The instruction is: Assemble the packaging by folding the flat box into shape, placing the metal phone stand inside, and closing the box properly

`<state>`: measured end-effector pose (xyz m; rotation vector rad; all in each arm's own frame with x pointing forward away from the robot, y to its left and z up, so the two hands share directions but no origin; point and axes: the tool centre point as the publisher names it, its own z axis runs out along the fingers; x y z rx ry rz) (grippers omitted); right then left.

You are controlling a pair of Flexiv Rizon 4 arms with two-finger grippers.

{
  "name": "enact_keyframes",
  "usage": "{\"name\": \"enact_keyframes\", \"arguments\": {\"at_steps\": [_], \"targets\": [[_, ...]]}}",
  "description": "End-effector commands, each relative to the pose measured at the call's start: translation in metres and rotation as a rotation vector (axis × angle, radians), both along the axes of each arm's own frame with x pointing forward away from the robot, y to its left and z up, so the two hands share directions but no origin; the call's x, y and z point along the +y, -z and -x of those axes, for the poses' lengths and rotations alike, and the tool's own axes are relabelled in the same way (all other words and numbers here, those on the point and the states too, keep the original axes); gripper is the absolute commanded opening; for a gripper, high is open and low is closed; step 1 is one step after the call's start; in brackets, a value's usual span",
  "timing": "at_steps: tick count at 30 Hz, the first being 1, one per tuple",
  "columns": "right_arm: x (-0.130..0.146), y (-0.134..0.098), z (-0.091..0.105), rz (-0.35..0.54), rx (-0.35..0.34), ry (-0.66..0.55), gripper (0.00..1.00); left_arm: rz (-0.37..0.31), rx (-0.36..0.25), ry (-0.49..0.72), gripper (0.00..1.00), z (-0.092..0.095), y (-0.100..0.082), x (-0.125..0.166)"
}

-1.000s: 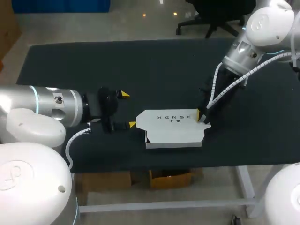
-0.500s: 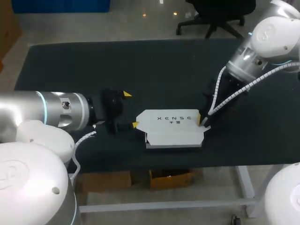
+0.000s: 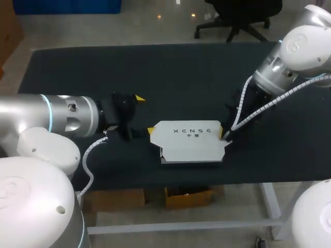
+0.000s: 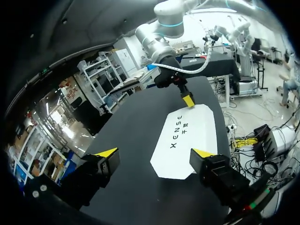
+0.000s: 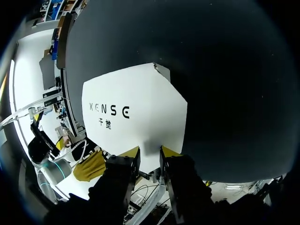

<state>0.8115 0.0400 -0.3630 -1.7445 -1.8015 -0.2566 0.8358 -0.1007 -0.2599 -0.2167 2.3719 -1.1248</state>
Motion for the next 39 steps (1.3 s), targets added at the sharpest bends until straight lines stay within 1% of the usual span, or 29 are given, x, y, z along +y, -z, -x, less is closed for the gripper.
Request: {"name": "enact_keyframes", "arguments": {"at_steps": [1, 4, 5, 6, 7, 13, 18, 20, 21, 23, 24, 25, 28, 29, 31, 32, 39], "targets": [[0.000, -0.001, 0.008, -0.004, -0.045, 0.019, 0.29, -0.031, 0.362, 0.059, 1.00, -0.009, -0.013, -0.002], [-0.001, 0.000, 0.008, -0.007, -0.071, 0.030, 0.34, -0.031, 0.362, 0.059, 1.00, -0.009, -0.013, -0.002], [-0.001, 0.000, 0.008, -0.005, -0.080, 0.033, 0.37, -0.031, 0.362, 0.059, 1.00, -0.009, -0.013, -0.002], [-0.001, 0.000, 0.009, -0.018, -0.087, 0.034, 0.38, -0.031, 0.362, 0.059, 1.00, -0.009, -0.013, -0.002], [-0.001, -0.001, 0.009, -0.013, -0.094, 0.037, 0.39, -0.031, 0.362, 0.059, 1.00, -0.009, -0.013, -0.002], [-0.002, -0.001, 0.010, -0.017, -0.131, 0.055, 0.39, -0.031, 0.362, 0.059, 1.00, -0.009, -0.013, -0.002], [-0.002, 0.001, 0.011, -0.024, -0.139, 0.064, 0.39, -0.031, 0.362, 0.059, 1.00, -0.009, -0.013, -0.002], [-0.001, 0.002, 0.011, -0.021, -0.146, 0.070, 0.39, -0.118, 0.334, -0.058, 1.00, -0.006, -0.013, -0.011], [-0.001, 0.003, 0.011, -0.023, -0.148, 0.070, 0.39, -0.143, 0.337, -0.120, 1.00, -0.006, -0.012, -0.015], [-0.001, 0.003, 0.011, -0.019, -0.164, 0.076, 0.39, -0.183, 0.362, -0.217, 1.00, -0.009, -0.008, -0.020], [0.000, 0.003, 0.011, -0.023, -0.168, 0.077, 0.39, -0.179, 0.385, -0.253, 1.00, -0.011, -0.007, -0.021], [0.000, 0.003, 0.011, -0.026, -0.172, 0.078, 0.39, -0.173, 0.420, -0.254, 1.00, -0.014, -0.004, -0.021], [0.000, 0.003, 0.011, -0.024, -0.185, 0.086, 0.38, -0.118, 0.530, -0.227, 1.00, -0.023, 0.003, -0.020], [0.000, 0.003, 0.011, -0.022, -0.193, 0.091, 0.38, -0.106, 0.560, -0.224, 1.00, -0.027, 0.006, -0.020], [0.000, 0.003, 0.011, -0.024, -0.195, 0.093, 0.38, -0.099, 0.597, -0.239, 1.00, -0.033, 0.013, -0.020], [0.000, 0.003, 0.011, -0.024, -0.198, 0.096, 0.37, -0.107, 0.592, -0.249, 1.00, -0.033, 0.016, -0.020], [-0.001, 0.004, 0.012, -0.027, -0.206, 0.101, 0.37, -0.107, 0.592, -0.249, 1.00, -0.033, 0.016, -0.020]]}}
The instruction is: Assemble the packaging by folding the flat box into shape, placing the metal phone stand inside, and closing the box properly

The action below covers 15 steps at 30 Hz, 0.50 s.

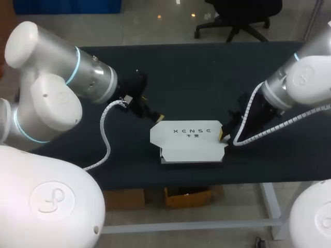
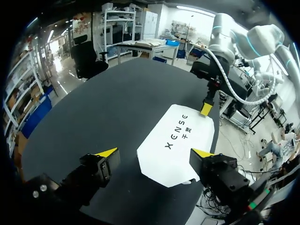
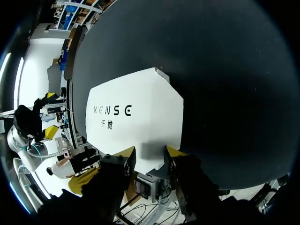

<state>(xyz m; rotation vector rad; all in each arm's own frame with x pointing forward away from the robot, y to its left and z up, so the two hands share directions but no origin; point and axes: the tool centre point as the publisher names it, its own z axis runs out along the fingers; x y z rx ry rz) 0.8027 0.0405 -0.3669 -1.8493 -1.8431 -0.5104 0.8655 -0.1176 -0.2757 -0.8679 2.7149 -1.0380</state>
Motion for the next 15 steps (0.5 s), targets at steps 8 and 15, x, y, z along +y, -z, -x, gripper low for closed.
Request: {"name": "enact_keyframes", "arguments": {"at_steps": [8, 15], "targets": [[-0.001, 0.000, 0.002, -0.010, -0.017, 0.008, 0.38, -0.066, 0.082, -0.032, 1.00, -0.005, -0.001, -0.005], [-0.003, 0.001, 0.004, -0.014, -0.024, 0.015, 0.38, 0.032, 0.215, -0.344, 1.00, 0.007, 0.002, -0.021]]}}
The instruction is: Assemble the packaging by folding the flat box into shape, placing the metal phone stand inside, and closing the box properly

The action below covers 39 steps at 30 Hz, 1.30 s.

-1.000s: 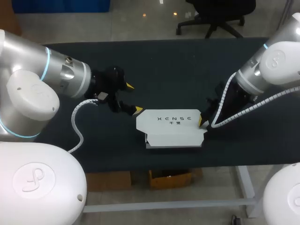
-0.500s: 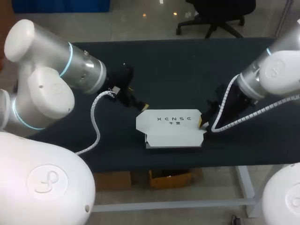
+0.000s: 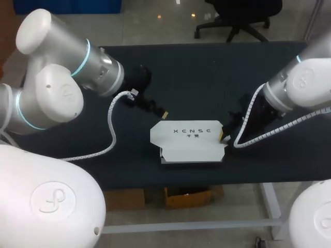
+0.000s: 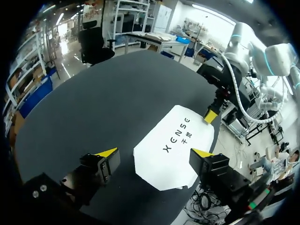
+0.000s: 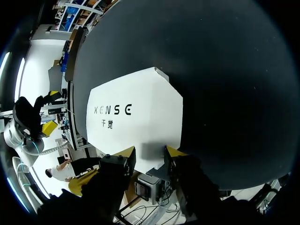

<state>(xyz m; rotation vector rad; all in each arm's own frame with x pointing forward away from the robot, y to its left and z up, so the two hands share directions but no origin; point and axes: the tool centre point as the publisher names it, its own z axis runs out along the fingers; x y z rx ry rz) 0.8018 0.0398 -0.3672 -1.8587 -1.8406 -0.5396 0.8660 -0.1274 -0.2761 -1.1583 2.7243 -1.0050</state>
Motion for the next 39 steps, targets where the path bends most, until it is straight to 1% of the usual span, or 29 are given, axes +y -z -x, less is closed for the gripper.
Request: {"name": "enact_keyframes", "arguments": {"at_steps": [1, 2, 4, 5, 6, 7, 8, 9, 10, 11, 12, 13, 14, 31, 32, 33, 34, 35, 37, 39], "targets": [[-0.002, 0.001, 0.003, -0.009, -0.008, 0.003, 0.38, 0.017, 0.131, -0.281, 1.00, 0.008, 0.002, -0.014], [-0.002, 0.001, 0.003, -0.009, -0.011, 0.004, 0.38, -0.005, 0.142, -0.330, 1.00, 0.008, 0.003, -0.018], [-0.002, 0.001, 0.003, -0.013, -0.015, 0.006, 0.38, 0.004, 0.224, -0.372, 1.00, 0.009, 0.003, -0.021], [-0.002, 0.001, 0.003, -0.015, -0.018, 0.008, 0.37, -0.013, 0.235, -0.428, 1.00, 0.009, 0.004, -0.023], [-0.002, 0.001, 0.003, -0.018, -0.022, 0.009, 0.38, -0.011, 0.281, -0.468, 1.00, 0.010, 0.005, -0.025], [-0.002, 0.001, 0.003, -0.019, -0.023, 0.010, 0.37, -0.022, 0.306, -0.485, 1.00, 0.010, 0.005, -0.026], [-0.003, 0.002, 0.004, -0.020, -0.023, 0.011, 0.37, -0.031, 0.316, -0.534, 1.00, 0.012, 0.006, -0.028], [-0.003, 0.002, 0.004, -0.021, -0.024, 0.013, 0.37, -0.032, 0.341, -0.572, 1.00, 0.012, 0.007, -0.029], [-0.003, 0.002, 0.004, -0.021, -0.025, 0.013, 0.37, -0.038, 0.349, -0.579, 1.00, 0.013, 0.008, -0.029], [-0.003, 0.002, 0.005, -0.022, -0.026, 0.015, 0.37, -0.036, 0.372, -0.623, 1.00, 0.015, 0.009, -0.030], [-0.004, 0.002, 0.005, -0.022, -0.026, 0.016, 0.37, -0.032, 0.404, -0.642, 1.00, 0.016, 0.011, -0.030], [-0.004, 0.002, 0.005, -0.022, -0.027, 0.017, 0.37, -0.043, 0.427, -0.639, 1.00, 0.016, 0.013, -0.030], [-0.004, 0.002, 0.005, -0.023, -0.028, 0.018, 0.37, -0.070, 0.466, -0.680, 1.00, 0.015, 0.017, -0.031], [-0.004, 0.002, 0.005, -0.032, -0.048, 0.022, 0.37, -0.070, 0.466, -0.680, 1.00, 0.015, 0.017, -0.031], [-0.004, 0.002, 0.005, -0.033, -0.050, 0.022, 0.37, -0.071, 0.483, -0.698, 1.00, 0.011, 0.017, -0.034], [-0.004, 0.002, 0.005, -0.034, -0.051, 0.023, 0.37, -0.068, 0.477, -0.690, 1.00, 0.010, 0.018, -0.036], [-0.005, 0.003, 0.005, -0.035, -0.052, 0.024, 0.37, -0.066, 0.496, -0.719, 1.00, 0.008, 0.020, -0.038], [-0.005, 0.003, 0.006, -0.036, -0.052, 0.025, 0.37, -0.062, 0.505, -0.705, 1.00, 0.007, 0.021, -0.038], [-0.006, 0.003, 0.006, -0.037, -0.055, 0.027, 0.37, -0.053, 0.525, -0.724, 1.00, 0.006, 0.023, -0.039], [-0.006, 0.003, 0.006, -0.037, -0.056, 0.029, 0.37, -0.059, 0.526, -0.721, 1.00, 0.005, 0.026, -0.039]]}}
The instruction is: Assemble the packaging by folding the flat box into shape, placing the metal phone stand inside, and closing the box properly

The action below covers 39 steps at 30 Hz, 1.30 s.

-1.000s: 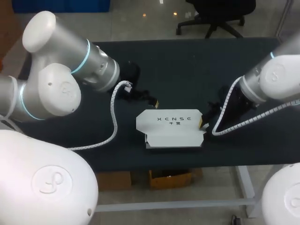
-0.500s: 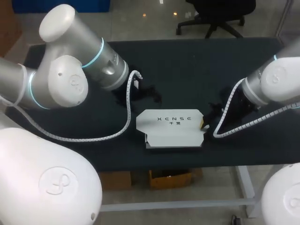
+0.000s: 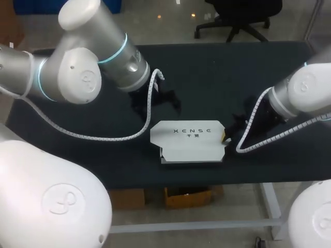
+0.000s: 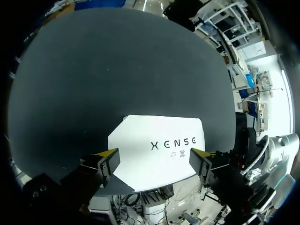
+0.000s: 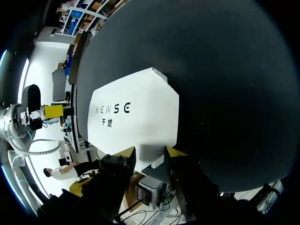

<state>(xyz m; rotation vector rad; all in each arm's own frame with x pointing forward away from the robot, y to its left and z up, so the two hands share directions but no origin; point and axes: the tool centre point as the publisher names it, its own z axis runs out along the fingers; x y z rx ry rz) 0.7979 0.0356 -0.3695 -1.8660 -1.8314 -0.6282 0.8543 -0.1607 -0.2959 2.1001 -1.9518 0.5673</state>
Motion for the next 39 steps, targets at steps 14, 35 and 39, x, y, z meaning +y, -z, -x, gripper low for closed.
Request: {"name": "enact_keyframes", "arguments": {"at_steps": [14, 35, 39], "targets": [[-0.002, 0.000, 0.001, -0.008, -0.008, 0.008, 0.36, -0.133, 0.147, 0.010, 0.65, -0.009, 0.021, -0.001], [-0.004, -0.003, 0.001, -0.019, -0.018, 0.026, 0.36, -0.191, 0.221, 0.007, 0.48, 0.019, 0.050, 0.009], [-0.003, -0.003, 0.001, -0.022, -0.016, 0.031, 0.36, -0.191, 0.221, -0.004, 0.50, 0.022, 0.052, 0.012]]}}
